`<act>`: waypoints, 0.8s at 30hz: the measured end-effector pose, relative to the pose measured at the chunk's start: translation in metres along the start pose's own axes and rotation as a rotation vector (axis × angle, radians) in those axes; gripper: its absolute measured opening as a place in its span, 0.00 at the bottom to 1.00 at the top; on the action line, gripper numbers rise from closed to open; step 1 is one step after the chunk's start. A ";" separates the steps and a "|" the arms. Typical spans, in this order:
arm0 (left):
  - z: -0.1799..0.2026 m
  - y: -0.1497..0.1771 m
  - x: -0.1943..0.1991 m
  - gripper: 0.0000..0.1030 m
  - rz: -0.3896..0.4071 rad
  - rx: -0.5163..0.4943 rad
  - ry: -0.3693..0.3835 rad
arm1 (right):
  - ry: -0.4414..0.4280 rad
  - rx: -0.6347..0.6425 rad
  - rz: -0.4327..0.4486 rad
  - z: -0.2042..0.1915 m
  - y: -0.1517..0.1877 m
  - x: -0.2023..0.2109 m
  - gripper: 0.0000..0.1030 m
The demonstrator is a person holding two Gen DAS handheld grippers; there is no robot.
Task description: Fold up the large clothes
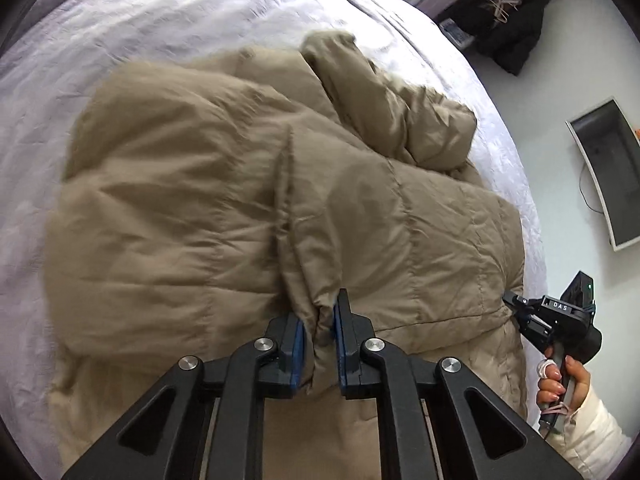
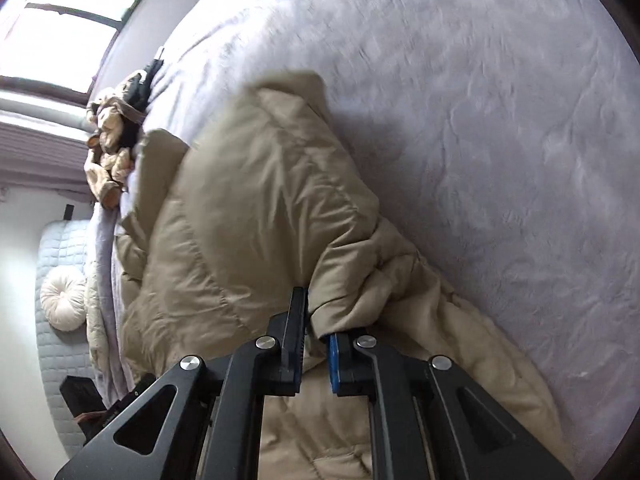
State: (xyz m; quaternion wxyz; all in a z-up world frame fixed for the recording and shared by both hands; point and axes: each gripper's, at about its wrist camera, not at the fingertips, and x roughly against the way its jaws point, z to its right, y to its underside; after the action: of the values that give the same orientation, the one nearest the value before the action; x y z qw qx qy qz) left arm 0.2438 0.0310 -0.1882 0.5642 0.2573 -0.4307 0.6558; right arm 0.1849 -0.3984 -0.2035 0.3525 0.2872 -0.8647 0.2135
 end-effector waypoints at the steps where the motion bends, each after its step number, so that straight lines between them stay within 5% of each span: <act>1: -0.001 -0.002 0.007 0.12 0.009 -0.009 -0.026 | -0.005 -0.011 0.003 0.001 0.000 -0.002 0.10; 4: -0.003 -0.007 0.028 0.12 0.050 -0.036 -0.097 | -0.012 -0.011 0.010 -0.001 0.001 -0.004 0.10; 9: 0.019 -0.027 0.047 0.12 0.110 -0.092 -0.053 | 0.027 0.051 -0.008 -0.009 0.003 0.011 0.15; 13: 0.038 -0.039 0.012 0.12 0.087 -0.124 -0.072 | 0.038 0.208 -0.002 -0.036 0.027 0.042 0.62; 17: 0.037 -0.038 -0.023 0.12 0.051 -0.129 -0.145 | 0.036 0.337 0.142 -0.062 0.014 0.076 0.62; 20: 0.029 -0.034 -0.029 0.12 0.049 -0.111 -0.145 | 0.010 0.190 0.182 -0.039 -0.028 0.077 0.62; 24: 0.024 -0.034 -0.034 0.12 0.049 -0.095 -0.150 | -0.130 -0.111 0.095 0.014 -0.074 0.036 0.62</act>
State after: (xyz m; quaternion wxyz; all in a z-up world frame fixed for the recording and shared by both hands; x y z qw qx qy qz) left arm 0.2811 -0.0080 -0.1949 0.5257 0.2678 -0.5085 0.6272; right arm 0.2046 -0.4741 -0.1741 0.3005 0.2390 -0.9089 0.1624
